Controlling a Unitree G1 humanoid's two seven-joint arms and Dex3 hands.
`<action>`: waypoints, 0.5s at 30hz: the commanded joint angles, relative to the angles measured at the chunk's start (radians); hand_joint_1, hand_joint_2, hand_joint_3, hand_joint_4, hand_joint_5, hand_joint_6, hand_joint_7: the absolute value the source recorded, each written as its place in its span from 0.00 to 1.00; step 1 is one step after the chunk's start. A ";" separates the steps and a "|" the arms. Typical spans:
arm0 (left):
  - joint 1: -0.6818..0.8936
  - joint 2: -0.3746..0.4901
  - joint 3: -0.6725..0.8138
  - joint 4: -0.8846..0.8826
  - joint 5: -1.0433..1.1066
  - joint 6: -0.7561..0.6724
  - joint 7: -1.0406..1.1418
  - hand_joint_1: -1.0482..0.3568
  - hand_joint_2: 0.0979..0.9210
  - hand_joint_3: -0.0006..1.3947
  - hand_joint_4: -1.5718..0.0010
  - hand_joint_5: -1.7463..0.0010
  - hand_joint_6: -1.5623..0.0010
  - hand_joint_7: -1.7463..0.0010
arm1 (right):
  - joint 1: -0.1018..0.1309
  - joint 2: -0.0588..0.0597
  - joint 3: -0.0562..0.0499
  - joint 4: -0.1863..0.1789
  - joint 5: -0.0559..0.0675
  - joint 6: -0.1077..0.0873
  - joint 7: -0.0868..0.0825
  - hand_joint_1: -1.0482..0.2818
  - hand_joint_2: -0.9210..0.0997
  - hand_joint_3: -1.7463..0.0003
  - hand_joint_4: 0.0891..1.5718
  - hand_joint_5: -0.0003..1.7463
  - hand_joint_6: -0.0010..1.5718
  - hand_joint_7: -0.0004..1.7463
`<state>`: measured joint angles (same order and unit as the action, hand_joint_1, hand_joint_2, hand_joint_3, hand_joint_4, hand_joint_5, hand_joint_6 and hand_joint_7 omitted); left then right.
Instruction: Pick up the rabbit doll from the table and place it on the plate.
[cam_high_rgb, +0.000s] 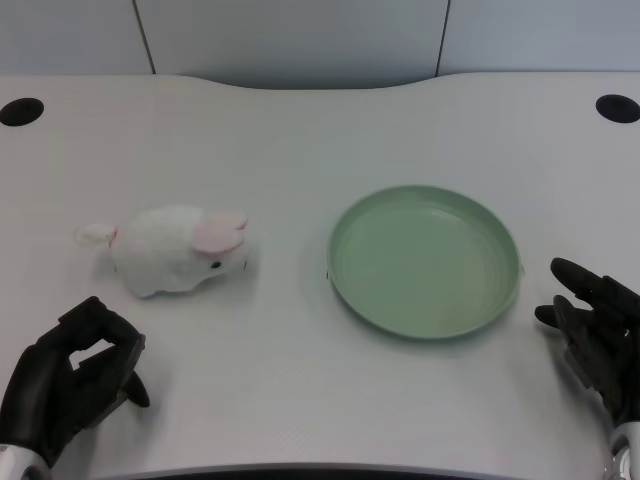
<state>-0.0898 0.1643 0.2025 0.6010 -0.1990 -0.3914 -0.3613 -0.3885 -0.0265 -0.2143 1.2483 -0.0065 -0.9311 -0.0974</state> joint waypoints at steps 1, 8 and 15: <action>0.010 0.006 0.000 -0.009 0.004 -0.003 0.007 0.34 1.00 0.37 0.51 0.00 0.65 0.00 | 0.016 -0.029 0.008 -0.010 -0.006 -0.009 0.019 0.54 0.00 0.82 0.41 0.46 0.57 0.00; 0.010 0.006 -0.003 -0.013 0.008 0.009 0.015 0.34 1.00 0.36 0.52 0.00 0.65 0.00 | 0.016 -0.023 -0.012 -0.004 0.016 -0.011 0.057 0.53 0.00 0.82 0.41 0.45 0.56 0.00; 0.011 0.008 -0.002 -0.020 0.005 0.016 0.013 0.33 1.00 0.37 0.51 0.00 0.65 0.00 | 0.017 -0.017 -0.006 -0.018 0.009 0.008 0.036 0.53 0.00 0.82 0.40 0.46 0.57 0.01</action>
<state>-0.0861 0.1641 0.1985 0.5888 -0.1970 -0.3828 -0.3574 -0.3837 -0.0380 -0.2190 1.2419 -0.0026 -0.9323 -0.0527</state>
